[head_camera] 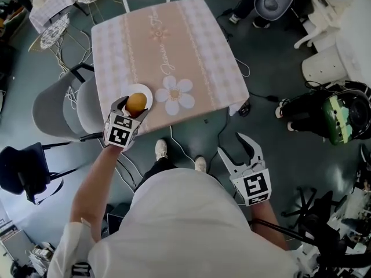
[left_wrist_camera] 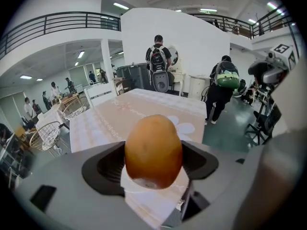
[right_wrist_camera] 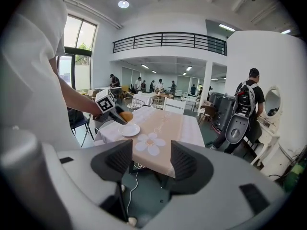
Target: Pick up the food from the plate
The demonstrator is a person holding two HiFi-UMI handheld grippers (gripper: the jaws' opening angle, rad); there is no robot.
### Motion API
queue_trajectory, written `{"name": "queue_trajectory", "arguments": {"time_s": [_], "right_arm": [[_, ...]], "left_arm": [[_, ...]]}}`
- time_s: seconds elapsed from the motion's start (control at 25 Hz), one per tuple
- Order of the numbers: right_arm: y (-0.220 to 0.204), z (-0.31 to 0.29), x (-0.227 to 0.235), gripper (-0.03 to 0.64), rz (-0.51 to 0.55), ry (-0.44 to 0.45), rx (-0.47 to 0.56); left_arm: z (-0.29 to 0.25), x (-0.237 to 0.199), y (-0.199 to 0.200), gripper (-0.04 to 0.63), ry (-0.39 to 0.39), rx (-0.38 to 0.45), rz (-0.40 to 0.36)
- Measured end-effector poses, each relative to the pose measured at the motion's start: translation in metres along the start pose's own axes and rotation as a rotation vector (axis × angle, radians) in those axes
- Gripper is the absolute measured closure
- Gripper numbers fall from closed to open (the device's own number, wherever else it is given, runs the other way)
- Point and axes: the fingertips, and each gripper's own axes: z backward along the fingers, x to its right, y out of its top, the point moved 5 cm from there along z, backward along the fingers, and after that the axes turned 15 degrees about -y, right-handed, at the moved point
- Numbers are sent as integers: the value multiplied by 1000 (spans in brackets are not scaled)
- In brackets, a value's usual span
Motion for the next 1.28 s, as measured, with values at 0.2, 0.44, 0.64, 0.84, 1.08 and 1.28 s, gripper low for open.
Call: {"name": "queue_trajectory", "arguments": {"time_s": [0.2, 0.44, 0.64, 0.84, 1.08, 1.28], "right_arm": [[-10, 10, 14, 357, 20, 59, 41], [-23, 16, 30, 359, 40, 125, 72], [-31, 18, 34, 376, 65, 202, 104], [-38, 30, 35, 430, 100, 254, 120], [-48, 39, 44, 523, 136, 286, 133], [-55, 49, 51, 572, 167, 299, 130]], "left_arm": [[28, 37, 18, 232, 36, 80, 56], [59, 91, 44, 232, 74, 150, 65], [77, 136, 61, 232, 97, 215, 84], [85, 182, 72, 232, 90, 271, 110], [97, 226, 82, 232, 101, 336, 127], [107, 255, 87, 232, 102, 377, 142]]}}
